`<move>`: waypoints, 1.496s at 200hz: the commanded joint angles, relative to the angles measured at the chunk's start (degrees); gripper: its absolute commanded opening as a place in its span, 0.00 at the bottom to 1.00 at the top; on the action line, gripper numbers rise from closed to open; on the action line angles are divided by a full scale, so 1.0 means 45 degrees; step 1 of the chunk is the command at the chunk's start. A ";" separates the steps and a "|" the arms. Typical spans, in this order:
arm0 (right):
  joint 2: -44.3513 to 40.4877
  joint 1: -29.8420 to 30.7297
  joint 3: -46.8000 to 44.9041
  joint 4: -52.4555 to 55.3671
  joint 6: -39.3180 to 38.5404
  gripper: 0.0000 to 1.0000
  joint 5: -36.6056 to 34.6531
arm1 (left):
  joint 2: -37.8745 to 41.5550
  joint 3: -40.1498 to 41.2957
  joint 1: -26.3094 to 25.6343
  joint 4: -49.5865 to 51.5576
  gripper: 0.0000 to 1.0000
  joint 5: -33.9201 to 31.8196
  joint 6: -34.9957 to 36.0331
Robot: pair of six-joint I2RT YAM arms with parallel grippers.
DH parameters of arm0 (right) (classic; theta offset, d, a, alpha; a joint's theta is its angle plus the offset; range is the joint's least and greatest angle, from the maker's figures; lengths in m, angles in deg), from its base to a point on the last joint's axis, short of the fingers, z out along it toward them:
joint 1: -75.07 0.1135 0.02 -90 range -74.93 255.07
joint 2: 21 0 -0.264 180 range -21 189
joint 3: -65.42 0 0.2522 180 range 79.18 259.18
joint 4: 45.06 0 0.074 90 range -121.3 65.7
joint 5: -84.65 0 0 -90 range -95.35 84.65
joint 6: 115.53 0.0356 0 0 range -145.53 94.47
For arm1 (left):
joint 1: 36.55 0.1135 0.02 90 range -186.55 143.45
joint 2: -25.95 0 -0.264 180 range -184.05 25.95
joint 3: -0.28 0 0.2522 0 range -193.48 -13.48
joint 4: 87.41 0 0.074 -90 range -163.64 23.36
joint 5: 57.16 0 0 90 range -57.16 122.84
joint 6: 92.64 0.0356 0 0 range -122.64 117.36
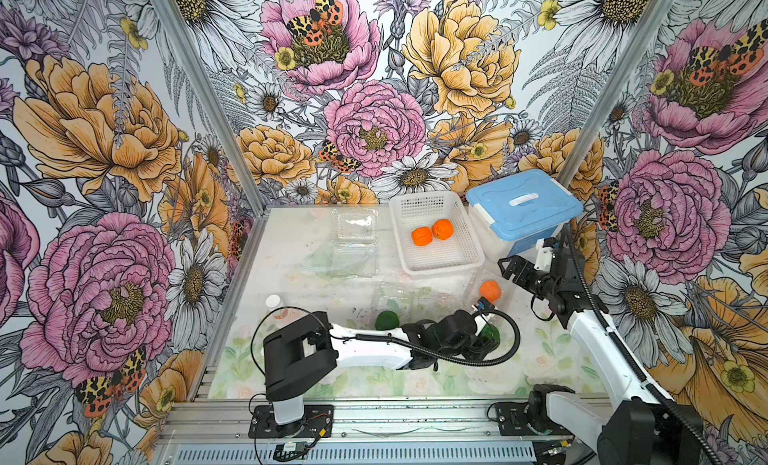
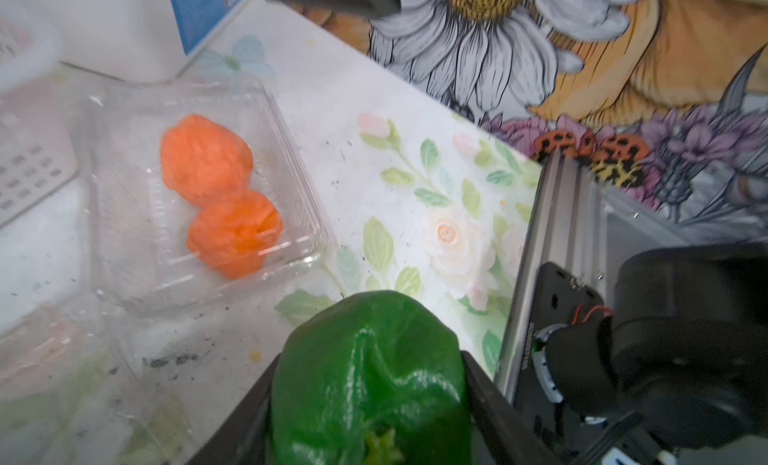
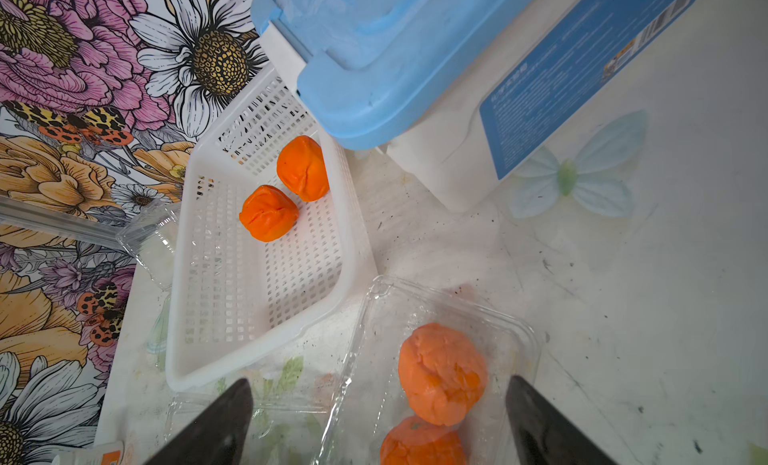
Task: Take oranges out of containers
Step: Pick up the orange from the center of the board, then place the orange in the basket.
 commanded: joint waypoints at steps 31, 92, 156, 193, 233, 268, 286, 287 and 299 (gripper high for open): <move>0.0026 -0.0081 -0.0235 -0.0179 0.0103 0.94 0.0201 | 0.1135 -0.0296 0.2463 0.0053 0.43 0.0758 -0.0743; 0.0085 -0.0060 -0.0672 -0.0862 0.0465 0.93 0.0719 | -0.0293 -0.2706 0.5528 0.0967 0.44 0.0320 -0.0238; -0.0584 0.0935 -0.0841 -0.1145 -0.0133 0.90 0.0506 | -0.3301 -0.5709 0.6921 0.2974 0.61 0.0029 -0.0170; -0.0775 0.1327 -0.0741 -0.1123 -0.0250 0.90 0.0479 | -0.2874 -0.6262 0.6925 0.3644 0.92 -0.0518 0.0550; -0.0789 0.2362 -0.0536 -0.0945 -0.0442 0.90 0.0375 | -0.0036 -0.4493 0.6893 0.3511 0.99 -0.1499 0.0807; -0.0719 0.4631 -0.0292 -0.0896 -0.0292 0.90 -0.0458 | 0.3638 -0.0555 0.6382 0.2300 0.99 -0.3389 0.0663; -0.0321 0.5825 -0.0074 -0.0920 -0.0014 0.90 -0.0664 | 0.5386 0.1418 0.6092 0.2225 0.99 -0.3940 0.0513; -0.0294 0.5898 -0.0057 -0.0921 -0.0015 0.90 -0.0671 | 0.5477 0.1518 0.6089 0.2232 0.99 -0.3932 0.0511; 0.0053 0.6811 0.0152 -0.0920 0.0063 0.90 -0.1001 | 0.6502 0.2765 0.6271 0.2556 0.99 -0.3632 0.0331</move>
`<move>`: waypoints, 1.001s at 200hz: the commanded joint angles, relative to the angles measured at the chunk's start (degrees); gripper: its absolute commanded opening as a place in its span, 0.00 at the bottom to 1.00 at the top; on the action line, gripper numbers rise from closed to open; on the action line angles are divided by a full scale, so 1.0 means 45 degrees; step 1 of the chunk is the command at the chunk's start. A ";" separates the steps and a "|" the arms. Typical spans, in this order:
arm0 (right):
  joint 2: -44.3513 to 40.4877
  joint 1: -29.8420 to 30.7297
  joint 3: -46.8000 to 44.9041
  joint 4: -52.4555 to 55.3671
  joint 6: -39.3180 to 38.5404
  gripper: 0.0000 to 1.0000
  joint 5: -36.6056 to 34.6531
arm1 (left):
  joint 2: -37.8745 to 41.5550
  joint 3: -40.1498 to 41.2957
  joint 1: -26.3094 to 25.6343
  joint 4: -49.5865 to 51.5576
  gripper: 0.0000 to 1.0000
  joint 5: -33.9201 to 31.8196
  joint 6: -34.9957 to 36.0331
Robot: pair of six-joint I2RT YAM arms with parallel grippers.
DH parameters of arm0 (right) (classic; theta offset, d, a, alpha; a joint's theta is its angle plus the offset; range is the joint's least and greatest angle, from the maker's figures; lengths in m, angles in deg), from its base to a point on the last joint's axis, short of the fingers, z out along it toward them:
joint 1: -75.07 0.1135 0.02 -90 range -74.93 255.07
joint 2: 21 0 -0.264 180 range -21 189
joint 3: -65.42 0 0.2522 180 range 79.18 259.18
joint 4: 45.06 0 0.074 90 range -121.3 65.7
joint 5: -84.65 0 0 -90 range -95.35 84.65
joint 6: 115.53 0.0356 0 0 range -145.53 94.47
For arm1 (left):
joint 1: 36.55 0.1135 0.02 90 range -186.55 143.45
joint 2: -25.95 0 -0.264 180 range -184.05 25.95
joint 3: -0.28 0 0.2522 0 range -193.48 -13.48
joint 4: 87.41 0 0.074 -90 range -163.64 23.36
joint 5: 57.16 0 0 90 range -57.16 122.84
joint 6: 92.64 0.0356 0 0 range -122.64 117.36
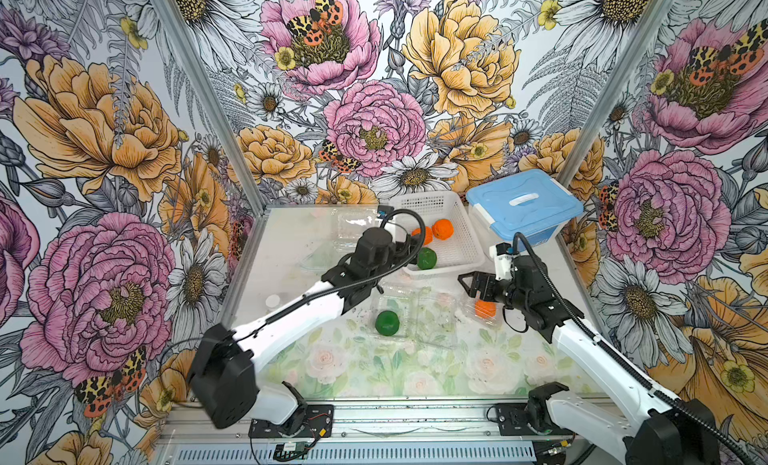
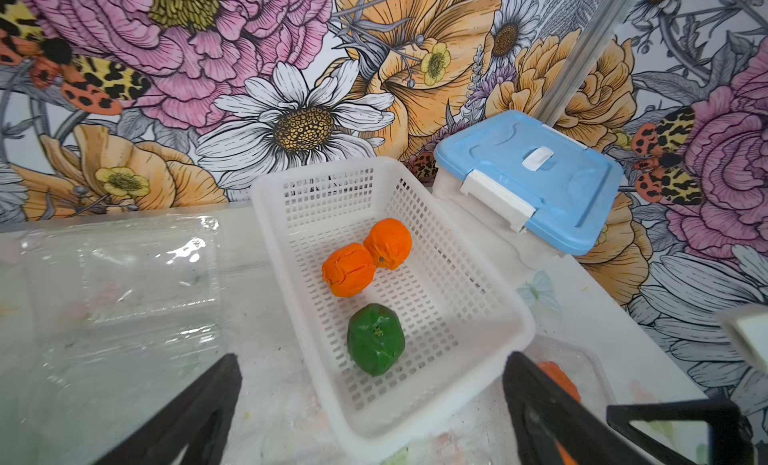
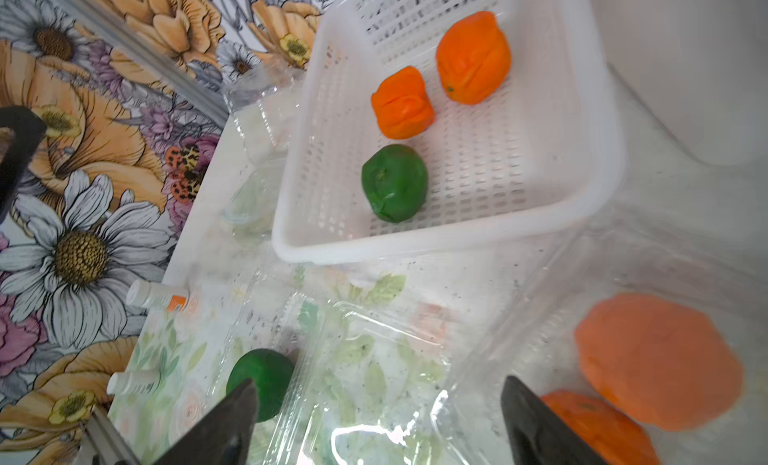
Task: Take oranges out of containers
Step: Place the orange in the basket, then pick up the orange from the packing box.
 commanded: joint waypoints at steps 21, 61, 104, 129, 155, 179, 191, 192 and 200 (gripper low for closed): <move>0.1266 0.3059 0.1185 -0.0154 -0.0027 0.90 -0.1313 | 0.3138 0.4150 0.0534 0.0741 0.99 -0.1034 -0.1027; 0.2978 0.5078 0.2409 -0.0126 0.0008 0.90 -0.1353 | 0.6728 0.8292 0.0977 -0.1474 0.99 0.0588 -0.0686; 0.5192 0.6406 0.3513 -0.0026 0.0485 0.89 -0.2004 | 0.8959 0.9891 0.1084 -0.1226 0.99 0.1841 0.1022; 0.6281 0.6914 0.4156 0.0024 0.0745 0.87 -0.2187 | 1.0330 1.1040 0.1260 -0.1651 0.99 0.2390 0.0573; 0.7009 0.7321 0.4520 0.0095 0.0692 0.87 -0.2855 | 1.1410 1.1199 0.1384 -0.1216 0.99 0.2097 0.0489; 0.7690 0.7483 0.4684 0.0086 0.0631 0.87 -0.2830 | 1.1855 1.1245 0.1521 -0.0851 0.99 0.1885 0.0474; 0.7914 0.7529 0.4758 0.0079 0.0614 0.87 -0.2808 | 1.1871 1.1276 0.1541 -0.0889 0.99 0.1882 0.0459; 0.7924 0.7524 0.4759 0.0079 0.0612 0.87 -0.2803 | 1.1866 1.1286 0.1549 -0.0902 0.99 0.1881 0.0454; 0.8059 0.7518 0.4760 0.0080 0.0574 0.87 -0.2883 | 1.1815 1.1295 0.1558 -0.0964 0.99 0.1862 0.0445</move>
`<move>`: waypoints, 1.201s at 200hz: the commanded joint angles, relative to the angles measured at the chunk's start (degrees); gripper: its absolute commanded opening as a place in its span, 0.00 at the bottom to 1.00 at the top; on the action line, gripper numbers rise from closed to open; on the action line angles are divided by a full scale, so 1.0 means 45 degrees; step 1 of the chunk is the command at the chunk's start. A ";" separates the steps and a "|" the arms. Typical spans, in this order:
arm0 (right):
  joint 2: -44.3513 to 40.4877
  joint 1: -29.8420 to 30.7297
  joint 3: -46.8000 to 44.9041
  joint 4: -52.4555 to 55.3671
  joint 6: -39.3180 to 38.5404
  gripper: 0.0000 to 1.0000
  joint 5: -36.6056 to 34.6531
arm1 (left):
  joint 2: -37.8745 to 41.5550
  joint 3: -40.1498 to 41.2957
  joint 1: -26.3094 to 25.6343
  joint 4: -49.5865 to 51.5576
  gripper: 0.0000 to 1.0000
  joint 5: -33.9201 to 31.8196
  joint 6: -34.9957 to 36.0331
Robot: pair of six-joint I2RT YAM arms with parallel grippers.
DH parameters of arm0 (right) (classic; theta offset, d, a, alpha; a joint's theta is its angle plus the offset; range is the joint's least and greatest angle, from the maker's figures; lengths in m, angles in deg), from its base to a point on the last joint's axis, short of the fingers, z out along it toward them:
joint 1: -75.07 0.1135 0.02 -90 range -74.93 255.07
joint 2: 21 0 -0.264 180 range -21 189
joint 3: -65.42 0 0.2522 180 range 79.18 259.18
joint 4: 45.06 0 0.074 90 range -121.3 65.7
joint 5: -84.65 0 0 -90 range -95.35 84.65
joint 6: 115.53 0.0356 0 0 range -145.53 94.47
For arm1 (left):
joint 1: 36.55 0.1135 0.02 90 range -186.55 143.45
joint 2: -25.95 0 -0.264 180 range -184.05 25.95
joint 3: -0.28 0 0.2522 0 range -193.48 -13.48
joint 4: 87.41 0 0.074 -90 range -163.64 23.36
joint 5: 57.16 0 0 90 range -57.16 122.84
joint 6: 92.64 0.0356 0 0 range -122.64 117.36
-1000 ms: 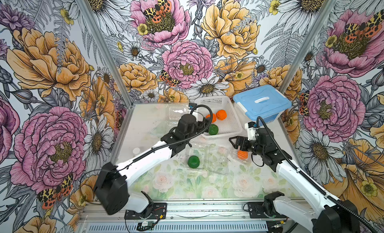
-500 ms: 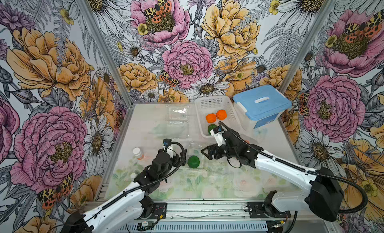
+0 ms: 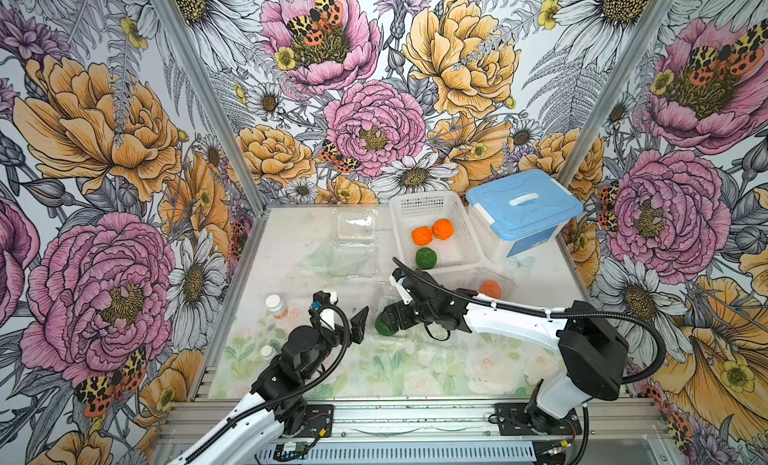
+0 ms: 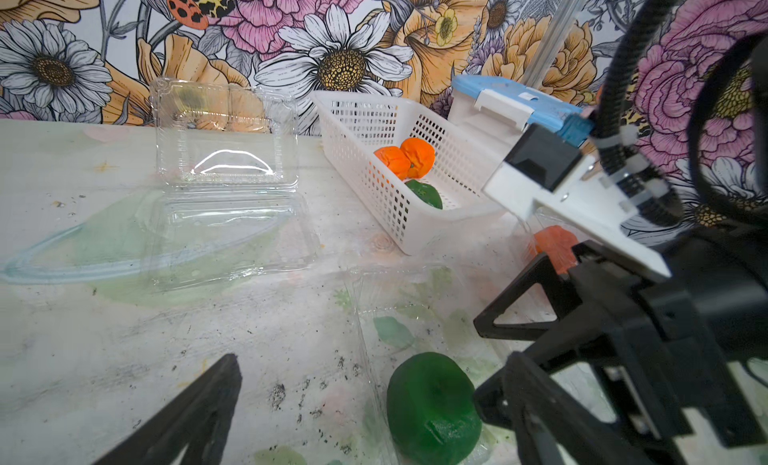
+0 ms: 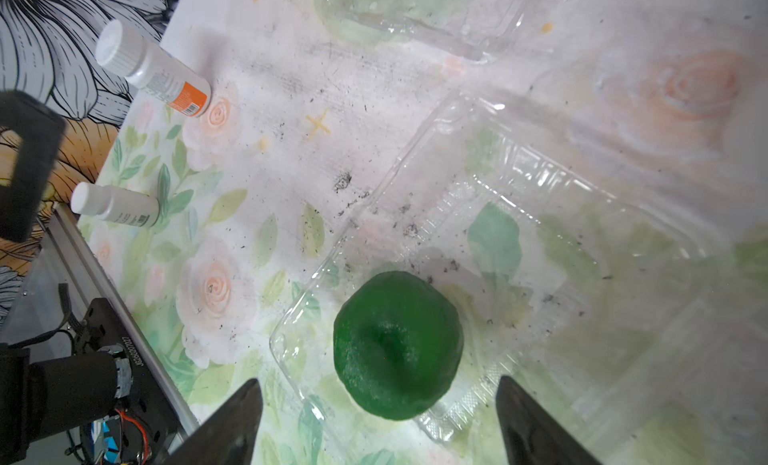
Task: Take oranges out of containers
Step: Pick up the orange from the packing box.
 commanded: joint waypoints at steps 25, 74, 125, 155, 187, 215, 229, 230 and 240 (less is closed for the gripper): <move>0.0837 0.0024 0.0519 0.0005 -0.0177 0.87 -0.0598 | -0.0316 0.0061 0.0222 -0.0157 0.99 0.0093 0.0109; 0.1610 0.0024 0.0984 0.0041 -0.0179 0.86 -0.0350 | -0.0839 -0.0018 0.0254 -0.0382 0.99 0.0163 0.0112; 0.1735 0.0037 0.1105 0.0358 -0.0319 0.81 -0.0619 | -0.0860 -0.0026 0.0276 -0.0345 0.99 0.0096 0.0097; 0.1578 0.0397 0.1568 0.1337 -0.0653 0.79 -0.1536 | -0.0836 -0.0047 0.0295 -0.0284 0.99 0.0037 0.0072; 0.1723 0.0812 0.2203 0.1996 -0.0969 0.79 -0.2003 | -0.0802 -0.0020 0.0350 -0.0268 0.99 0.0015 0.0058; 0.2057 0.0842 0.2406 0.2140 -0.0982 0.79 -0.2054 | -0.0795 -0.0027 0.0369 -0.0253 0.99 0.0015 0.0060; 0.2228 0.0852 0.2501 0.2202 -0.0982 0.79 -0.1979 | -0.0782 -0.0025 0.0369 -0.0245 0.99 -0.0010 0.0036; 0.2245 0.0866 0.2508 0.2210 -0.0991 0.79 -0.1983 | -0.0782 -0.0021 0.0369 -0.0245 0.99 -0.0007 0.0034; 0.2333 0.0891 0.2586 0.2275 -0.1014 0.78 -0.1986 | -0.0782 -0.0031 0.0369 -0.0246 0.99 -0.0014 0.0031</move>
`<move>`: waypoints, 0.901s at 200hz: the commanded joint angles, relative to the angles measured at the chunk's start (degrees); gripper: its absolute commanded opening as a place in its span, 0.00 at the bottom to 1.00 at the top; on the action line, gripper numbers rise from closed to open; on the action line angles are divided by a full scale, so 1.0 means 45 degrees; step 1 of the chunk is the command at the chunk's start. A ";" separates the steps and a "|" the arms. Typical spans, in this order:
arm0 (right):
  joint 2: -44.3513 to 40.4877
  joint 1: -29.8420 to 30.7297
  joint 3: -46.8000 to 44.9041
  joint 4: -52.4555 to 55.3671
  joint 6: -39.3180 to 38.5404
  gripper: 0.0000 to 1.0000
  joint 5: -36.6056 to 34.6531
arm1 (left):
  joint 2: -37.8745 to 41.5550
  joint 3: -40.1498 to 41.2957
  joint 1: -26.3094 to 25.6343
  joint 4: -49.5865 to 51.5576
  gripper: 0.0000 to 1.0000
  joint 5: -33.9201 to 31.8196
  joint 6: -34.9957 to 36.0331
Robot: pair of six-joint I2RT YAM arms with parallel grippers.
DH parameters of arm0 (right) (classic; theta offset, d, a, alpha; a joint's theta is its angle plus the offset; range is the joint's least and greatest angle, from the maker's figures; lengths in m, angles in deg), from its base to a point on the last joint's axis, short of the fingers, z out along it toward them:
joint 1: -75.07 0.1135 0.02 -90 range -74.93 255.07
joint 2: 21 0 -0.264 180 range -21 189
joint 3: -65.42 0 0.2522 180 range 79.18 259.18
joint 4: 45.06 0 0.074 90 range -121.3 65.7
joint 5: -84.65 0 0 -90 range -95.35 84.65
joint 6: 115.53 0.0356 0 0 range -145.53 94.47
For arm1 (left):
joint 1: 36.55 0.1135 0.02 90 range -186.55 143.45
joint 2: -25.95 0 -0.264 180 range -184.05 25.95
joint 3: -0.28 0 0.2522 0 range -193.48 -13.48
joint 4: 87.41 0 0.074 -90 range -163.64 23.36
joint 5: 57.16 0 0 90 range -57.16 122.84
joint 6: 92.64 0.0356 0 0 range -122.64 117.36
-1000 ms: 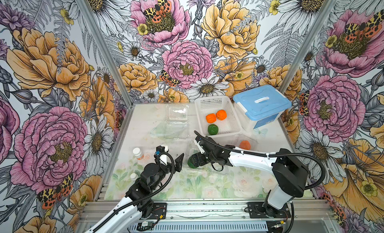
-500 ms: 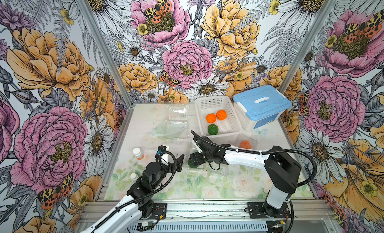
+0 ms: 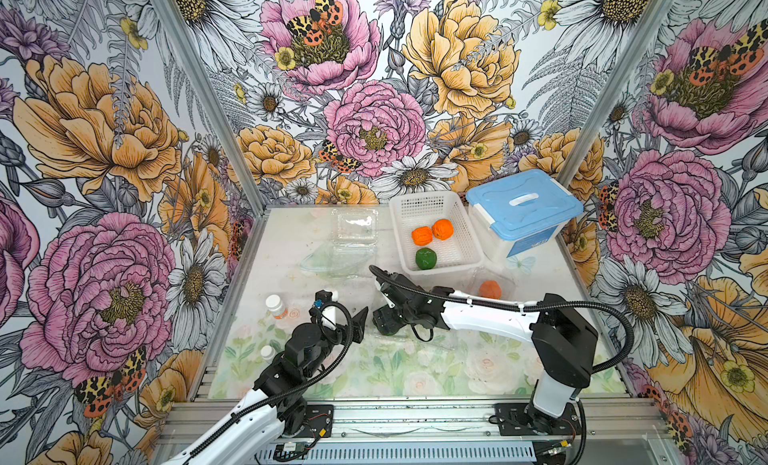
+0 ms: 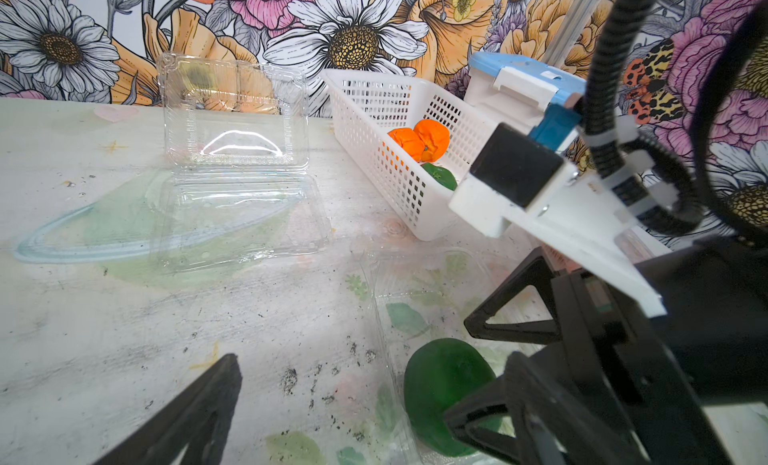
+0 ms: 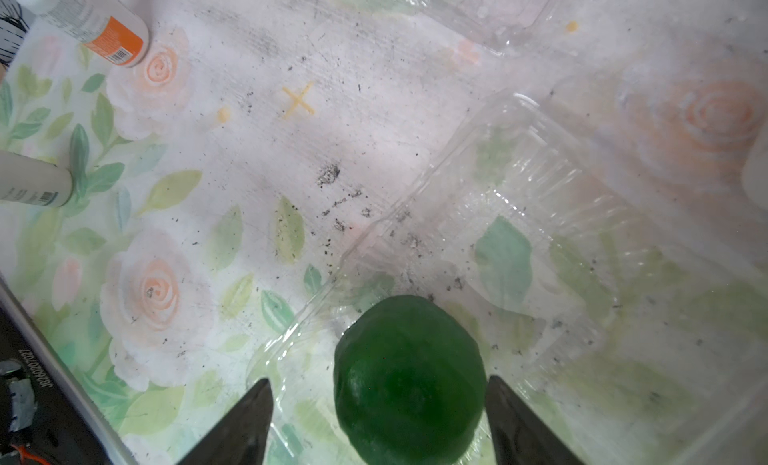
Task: Take oranges out of containers
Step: Pick up the orange from the packing box.
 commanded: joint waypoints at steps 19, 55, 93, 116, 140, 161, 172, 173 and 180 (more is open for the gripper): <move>0.0562 0.0027 0.0487 0.0596 -0.0256 0.78 -0.0511 | 0.0058 -0.0004 0.0142 -0.0206 0.99 0.0015 0.0036; 0.0786 0.0044 0.0533 0.0661 -0.0275 0.75 -0.0823 | 0.0058 0.0002 0.0174 -0.0216 0.99 0.0035 0.0036; 0.0962 0.0018 0.0611 0.0656 -0.0335 0.66 -0.0918 | -0.0010 0.0001 0.0194 -0.0236 0.99 0.0015 0.0017; 0.1135 -0.0021 0.0704 0.0676 -0.0389 0.63 -0.0950 | -0.0069 -0.0026 0.0214 -0.0236 0.99 0.0037 0.0029; 0.1410 -0.0076 0.0801 0.0675 -0.0358 0.64 -0.0803 | -0.0078 -0.0049 0.0233 -0.0197 0.99 0.0015 0.0014; 0.1504 -0.0149 0.0862 0.0656 -0.0268 0.65 -0.0813 | -0.0078 -0.0037 0.0230 -0.0200 0.99 0.0016 0.0000; 0.1497 -0.0224 0.0865 0.0636 -0.0190 0.61 -0.0840 | -0.0078 -0.0040 0.0233 -0.0198 0.99 0.0016 0.0015; 0.1486 -0.0222 0.0865 0.0636 -0.0174 0.61 -0.0851 | -0.0069 -0.0038 0.0233 -0.0187 0.99 0.0035 0.0006; 0.1396 -0.0269 0.0846 0.0627 -0.0113 0.58 -0.0874 | -0.0059 -0.0048 0.0218 -0.0178 0.99 0.0022 0.0003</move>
